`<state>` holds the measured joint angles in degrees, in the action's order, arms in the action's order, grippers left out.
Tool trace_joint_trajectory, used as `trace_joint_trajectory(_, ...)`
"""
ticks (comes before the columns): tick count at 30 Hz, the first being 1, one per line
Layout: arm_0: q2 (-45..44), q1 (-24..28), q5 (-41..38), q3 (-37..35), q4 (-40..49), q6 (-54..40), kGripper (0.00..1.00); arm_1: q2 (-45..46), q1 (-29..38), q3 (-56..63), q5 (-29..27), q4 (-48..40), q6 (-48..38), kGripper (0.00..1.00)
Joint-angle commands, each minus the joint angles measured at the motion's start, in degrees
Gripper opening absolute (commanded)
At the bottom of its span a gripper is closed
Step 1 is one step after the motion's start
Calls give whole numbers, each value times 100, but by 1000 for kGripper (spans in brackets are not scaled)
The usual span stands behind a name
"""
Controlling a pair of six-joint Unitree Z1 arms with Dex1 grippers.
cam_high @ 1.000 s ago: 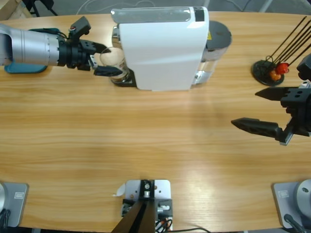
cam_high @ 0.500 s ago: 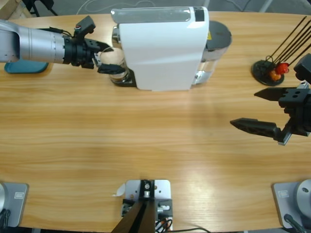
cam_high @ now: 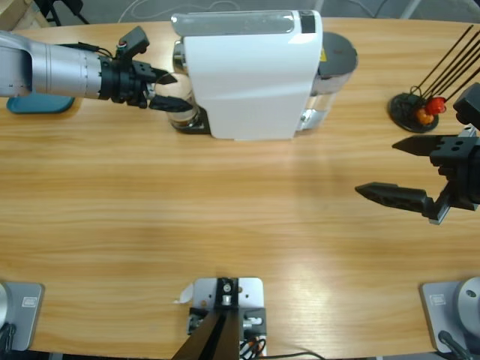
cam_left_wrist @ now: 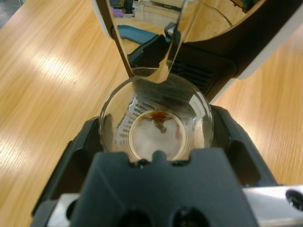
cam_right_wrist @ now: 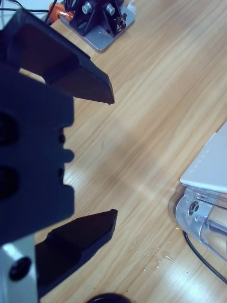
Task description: Pour coffee
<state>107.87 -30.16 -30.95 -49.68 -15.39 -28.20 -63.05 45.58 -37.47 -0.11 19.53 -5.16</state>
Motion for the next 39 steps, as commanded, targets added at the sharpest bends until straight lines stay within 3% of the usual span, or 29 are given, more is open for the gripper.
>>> trace_joint_trajectory(1,-295,316,75,465,-60,9,0,-138,49,38,79,95,67,1000)
trace_joint_trajectory(6,-1233,934,337,835,-52,615,0,-60,49,38,67,95,73,1000)
trace_joint_trajectory(10,-1826,1548,1465,941,45,1107,0,-69,51,54,67,95,111,1000)
trace_joint_trajectory(16,-1768,2552,2558,893,-2,1383,0,-97,48,56,64,95,120,1000)
trace_joint_trajectory(19,-1376,2924,2690,663,-39,1334,0,-120,48,35,64,95,120,1000)
trace_joint_trajectory(28,-38,3026,2847,391,-597,1390,0,-157,49,21,72,112,120,1000)
trace_joint_trajectory(39,354,3089,2810,384,-1373,1405,0,-266,49,-60,72,192,120,1000)
